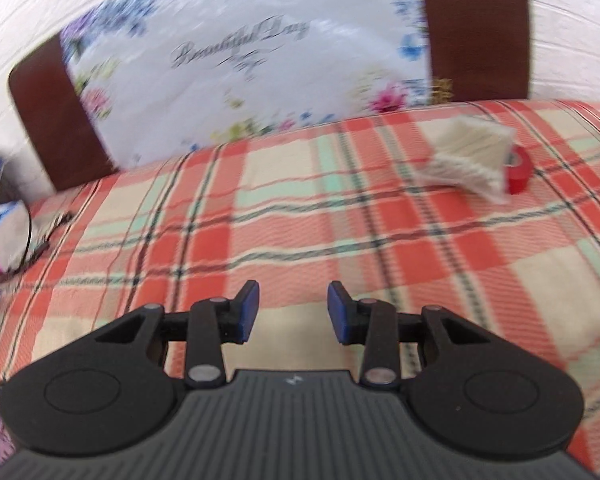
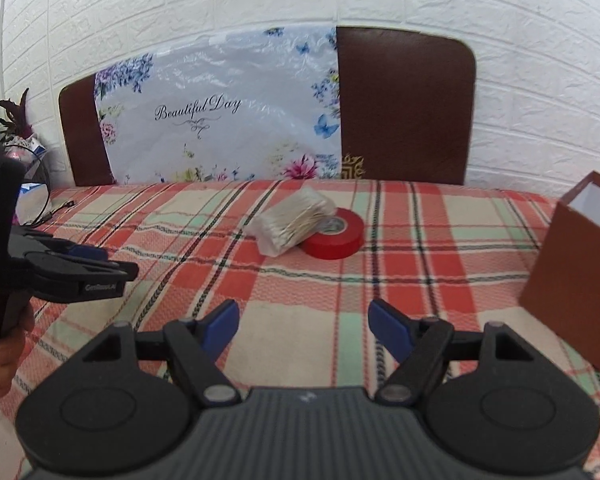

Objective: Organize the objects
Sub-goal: 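Withdraw the left tool and move the right tool toward the cotton swabs, then grasp the bag of cotton swabs with the right tool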

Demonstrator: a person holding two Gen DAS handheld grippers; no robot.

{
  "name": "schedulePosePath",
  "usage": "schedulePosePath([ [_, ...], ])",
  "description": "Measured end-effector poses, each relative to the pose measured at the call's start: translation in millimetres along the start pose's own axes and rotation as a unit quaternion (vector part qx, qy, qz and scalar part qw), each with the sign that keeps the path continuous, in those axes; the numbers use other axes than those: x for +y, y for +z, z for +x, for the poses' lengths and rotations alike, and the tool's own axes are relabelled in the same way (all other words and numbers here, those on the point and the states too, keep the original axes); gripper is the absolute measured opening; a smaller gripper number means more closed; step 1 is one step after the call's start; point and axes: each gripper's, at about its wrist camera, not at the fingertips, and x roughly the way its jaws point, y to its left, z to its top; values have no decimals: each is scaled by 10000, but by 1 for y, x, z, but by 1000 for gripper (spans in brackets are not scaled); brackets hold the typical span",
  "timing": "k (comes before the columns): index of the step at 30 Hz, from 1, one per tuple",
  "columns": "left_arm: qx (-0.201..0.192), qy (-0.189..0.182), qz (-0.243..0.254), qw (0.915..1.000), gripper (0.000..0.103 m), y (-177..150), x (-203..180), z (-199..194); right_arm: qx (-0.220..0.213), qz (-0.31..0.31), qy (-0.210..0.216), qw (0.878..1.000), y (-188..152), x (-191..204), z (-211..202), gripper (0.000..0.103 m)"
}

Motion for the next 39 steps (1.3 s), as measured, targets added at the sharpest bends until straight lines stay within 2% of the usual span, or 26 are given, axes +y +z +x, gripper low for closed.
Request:
schedulePosePath([
  [4, -30, 46, -432, 9991, 50, -10, 20, 17, 82, -3, 2, 10000, 9, 5, 24, 74],
  [6, -349, 103, -525, 9980, 57, -18, 24, 18, 144, 51, 4, 9999, 15, 7, 38, 74],
  [8, -544, 94, -595, 9967, 58, -24, 25, 17, 161, 140, 4, 9998, 22, 6, 52, 74],
  [10, -567, 42, -702, 9959, 59, -24, 29, 17, 99, 83, -76, 9999, 31, 6, 65, 77],
  [11, -582, 26, -751, 9955, 59, -24, 30, 17, 52, -27, -122, 9999, 35, 6, 71, 78],
  [13, -595, 5, -809, 9949, 59, -25, 32, 18, -4, -327, -192, 9993, 43, 9, 86, 94],
  [15, -612, 1, -830, 9947, 59, -25, 32, 18, 20, -721, -133, 9973, 48, 16, 102, 101],
  [21, -632, -32, -913, 9938, 60, -27, 34, 20, 60, -2167, -378, 9755, 50, 46, 141, 103],
  [23, -634, -48, -936, 9936, 60, -27, 35, 21, 157, -2439, -503, 9684, 50, 50, 153, 102],
  [24, -635, -52, -944, 9935, 60, -27, 35, 21, 182, -2540, -560, 9654, 49, 50, 157, 94],
  [25, -637, -58, -953, 9934, 60, -28, 35, 21, 168, -2596, -545, 9640, 49, 49, 159, 73],
  [29, -636, -86, -995, 9930, 61, -28, 37, 21, 119, -2603, -546, 9639, 47, 49, 145, 70],
  [31, -636, -101, -1012, 9928, 61, -28, 37, 21, 3, -2643, -563, 9628, 39, 51, 127, 70],
  [33, -634, -100, -1014, 9928, 61, -28, 37, 21, -17, -2515, -406, 9670, 30, 49, 104, 70],
  [39, -611, -35, -936, 9937, 61, -28, 36, 21, 607, -1481, -8, 9871, -17, 15, 30, 71],
])
